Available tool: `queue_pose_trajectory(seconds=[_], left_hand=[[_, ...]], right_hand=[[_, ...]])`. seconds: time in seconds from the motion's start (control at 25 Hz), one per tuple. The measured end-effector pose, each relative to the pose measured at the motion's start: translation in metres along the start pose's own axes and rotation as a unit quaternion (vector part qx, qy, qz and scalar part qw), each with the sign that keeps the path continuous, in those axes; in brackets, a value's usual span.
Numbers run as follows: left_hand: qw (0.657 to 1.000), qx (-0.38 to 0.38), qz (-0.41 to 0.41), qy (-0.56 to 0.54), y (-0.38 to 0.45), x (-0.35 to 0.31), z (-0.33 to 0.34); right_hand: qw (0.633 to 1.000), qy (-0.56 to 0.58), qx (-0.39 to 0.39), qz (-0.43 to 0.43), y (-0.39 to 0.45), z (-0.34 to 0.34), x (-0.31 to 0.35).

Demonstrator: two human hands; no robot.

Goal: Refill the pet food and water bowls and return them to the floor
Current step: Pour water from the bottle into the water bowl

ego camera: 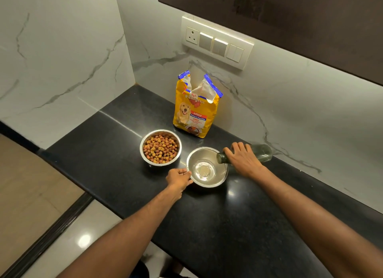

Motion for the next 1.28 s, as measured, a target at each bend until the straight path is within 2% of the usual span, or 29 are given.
queue_pose_trajectory(seconds=[0.2, 0.48, 1.28], left_hand=[[1.0, -0.01, 0.001, -0.01, 0.003, 0.0, -0.008], [1.0, -0.013, 0.001, -0.018, 0.004, 0.0, -0.008], [1.0, -0.012, 0.01, -0.012, 0.007, 0.003, -0.01]], right_hand=[[0.997, -0.046, 0.057, -0.037, -0.003, 0.01, 0.007], [0.992, -0.094, 0.075, -0.041, -0.005, 0.004, 0.003], [0.985, -0.162, 0.012, -0.064, 0.008, -0.017, 0.008]])
Point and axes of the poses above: each hand's wrist, its own y-axis towards the middle knuckle, its own z-axis out of the palm, x = y × z, the point moved 8 cm from there along y, towards the middle knuckle, and after that the axes turned 14 degrees about -y, right-handed, at the moved point
